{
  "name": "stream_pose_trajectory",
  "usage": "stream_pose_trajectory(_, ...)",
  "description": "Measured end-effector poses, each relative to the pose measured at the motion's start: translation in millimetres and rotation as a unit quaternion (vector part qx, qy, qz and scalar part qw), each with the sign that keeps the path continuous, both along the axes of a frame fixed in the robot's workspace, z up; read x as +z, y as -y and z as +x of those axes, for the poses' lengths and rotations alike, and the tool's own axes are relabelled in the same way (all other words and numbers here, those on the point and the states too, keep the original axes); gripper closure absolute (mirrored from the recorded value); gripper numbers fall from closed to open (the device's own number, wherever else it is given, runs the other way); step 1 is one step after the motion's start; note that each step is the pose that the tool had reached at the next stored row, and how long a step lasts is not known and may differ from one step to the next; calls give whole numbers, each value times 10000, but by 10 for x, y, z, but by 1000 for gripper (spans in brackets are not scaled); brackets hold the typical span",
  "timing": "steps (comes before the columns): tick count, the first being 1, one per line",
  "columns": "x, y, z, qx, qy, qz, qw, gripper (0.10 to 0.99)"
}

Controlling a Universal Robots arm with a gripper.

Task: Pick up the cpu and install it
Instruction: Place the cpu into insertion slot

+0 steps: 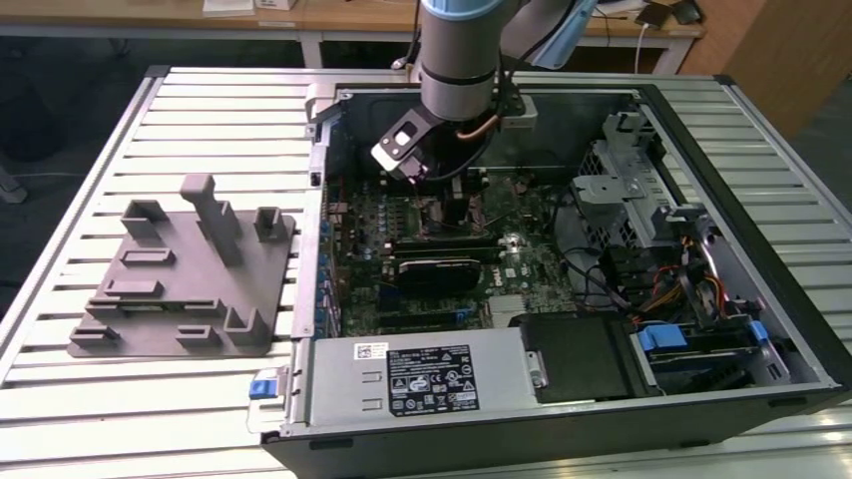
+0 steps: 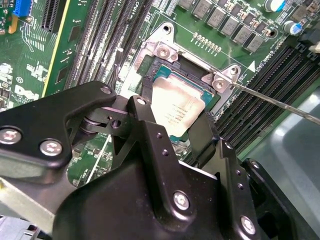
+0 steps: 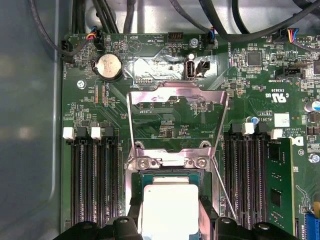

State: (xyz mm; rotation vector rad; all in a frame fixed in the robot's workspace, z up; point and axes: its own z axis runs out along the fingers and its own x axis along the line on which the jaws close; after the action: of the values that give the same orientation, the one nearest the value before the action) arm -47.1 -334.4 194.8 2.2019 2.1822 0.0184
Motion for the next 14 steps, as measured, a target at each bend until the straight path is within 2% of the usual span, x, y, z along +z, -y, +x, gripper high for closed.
stream_pose_trajectory(14, -12, 0, 0, 0, 0, -1, 10000, 553)
